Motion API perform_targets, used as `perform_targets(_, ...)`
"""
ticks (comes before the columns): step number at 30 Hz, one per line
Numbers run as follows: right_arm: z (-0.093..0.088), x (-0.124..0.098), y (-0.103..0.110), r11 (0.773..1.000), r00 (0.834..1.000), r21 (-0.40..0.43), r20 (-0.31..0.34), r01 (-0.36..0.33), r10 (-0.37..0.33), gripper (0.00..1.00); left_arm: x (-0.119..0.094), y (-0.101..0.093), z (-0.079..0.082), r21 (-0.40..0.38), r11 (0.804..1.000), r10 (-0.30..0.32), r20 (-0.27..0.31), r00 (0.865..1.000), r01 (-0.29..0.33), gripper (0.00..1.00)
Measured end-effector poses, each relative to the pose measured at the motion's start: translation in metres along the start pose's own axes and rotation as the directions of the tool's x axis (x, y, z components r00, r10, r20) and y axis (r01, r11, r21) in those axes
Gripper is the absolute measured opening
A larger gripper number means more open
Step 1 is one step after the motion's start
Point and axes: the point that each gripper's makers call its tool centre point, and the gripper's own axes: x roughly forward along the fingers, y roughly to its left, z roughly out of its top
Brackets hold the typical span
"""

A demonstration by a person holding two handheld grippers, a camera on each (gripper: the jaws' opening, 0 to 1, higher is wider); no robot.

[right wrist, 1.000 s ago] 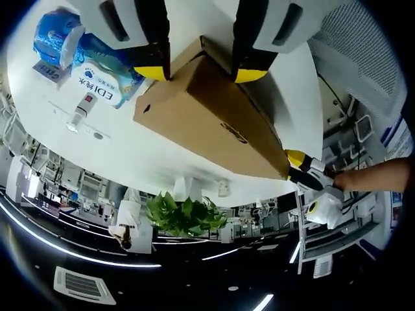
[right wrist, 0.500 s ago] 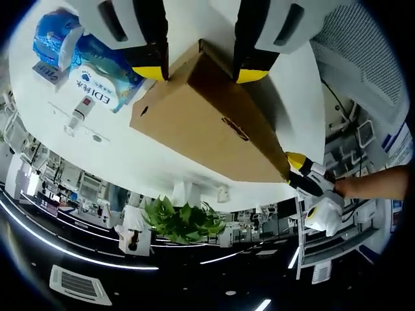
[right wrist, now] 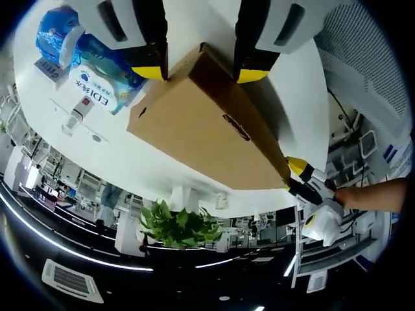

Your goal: Operate the shoe box by opening the lid, removing the specified soft item, and placing it in the target area until the item is outside and the box remains undamaged.

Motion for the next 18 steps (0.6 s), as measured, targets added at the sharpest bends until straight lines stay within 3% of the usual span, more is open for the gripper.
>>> perform_targets(18, -0.007, 0.003, 0.0, 1.0, 1.0, -0.018, -0.016, -0.001, 0.001, 0.39, 0.005, -0.004, -0.012, -0.026, 1.0, -0.011, -0.016, 1.0, 0.011, 0.38)
